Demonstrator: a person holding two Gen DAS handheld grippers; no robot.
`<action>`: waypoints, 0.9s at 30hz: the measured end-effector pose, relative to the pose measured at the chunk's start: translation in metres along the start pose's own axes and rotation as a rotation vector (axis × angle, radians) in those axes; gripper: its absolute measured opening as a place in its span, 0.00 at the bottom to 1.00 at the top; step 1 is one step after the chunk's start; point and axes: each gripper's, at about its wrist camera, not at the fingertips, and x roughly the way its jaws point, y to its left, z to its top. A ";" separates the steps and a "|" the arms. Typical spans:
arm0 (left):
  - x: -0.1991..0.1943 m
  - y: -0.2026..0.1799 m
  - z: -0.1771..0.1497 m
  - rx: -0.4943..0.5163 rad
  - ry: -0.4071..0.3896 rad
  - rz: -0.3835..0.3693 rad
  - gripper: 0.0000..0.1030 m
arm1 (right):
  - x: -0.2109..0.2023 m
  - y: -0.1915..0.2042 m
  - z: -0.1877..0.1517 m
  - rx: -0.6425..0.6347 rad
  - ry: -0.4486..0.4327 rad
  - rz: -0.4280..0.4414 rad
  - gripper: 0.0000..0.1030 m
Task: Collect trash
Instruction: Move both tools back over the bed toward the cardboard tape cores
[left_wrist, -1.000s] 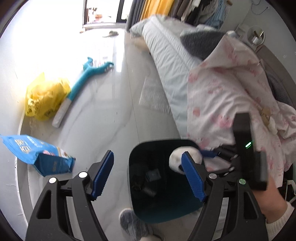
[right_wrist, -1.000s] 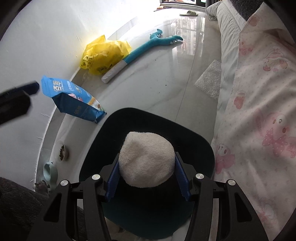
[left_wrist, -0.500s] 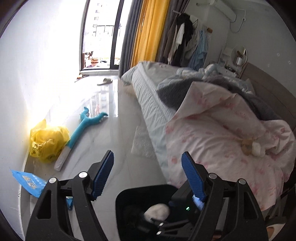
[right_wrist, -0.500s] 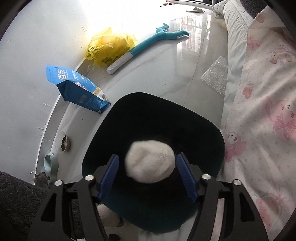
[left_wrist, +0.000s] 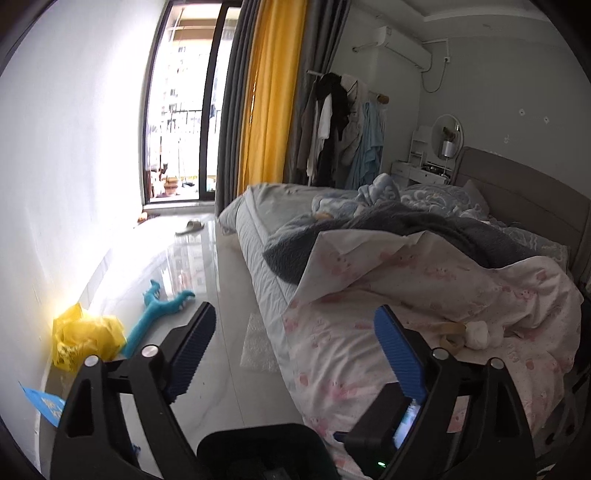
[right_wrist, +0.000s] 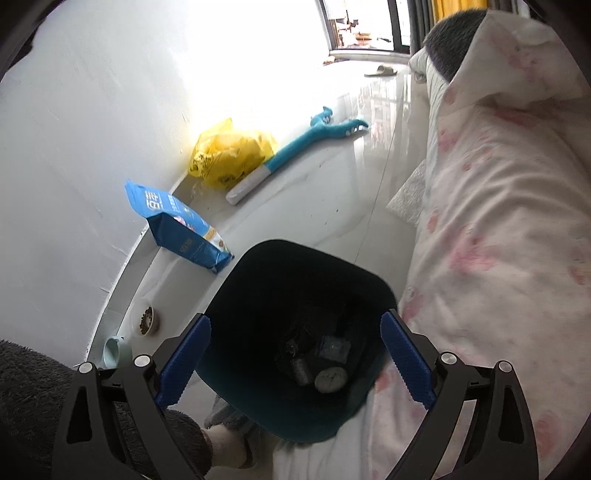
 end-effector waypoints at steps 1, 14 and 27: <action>-0.001 -0.006 0.002 0.011 -0.014 0.000 0.89 | -0.007 0.000 -0.002 -0.004 -0.018 -0.006 0.92; 0.013 -0.064 0.007 0.036 -0.037 -0.048 0.91 | -0.095 -0.047 -0.020 -0.012 -0.206 -0.110 0.92; 0.043 -0.128 -0.003 0.093 0.009 -0.107 0.94 | -0.167 -0.123 -0.046 0.092 -0.333 -0.215 0.92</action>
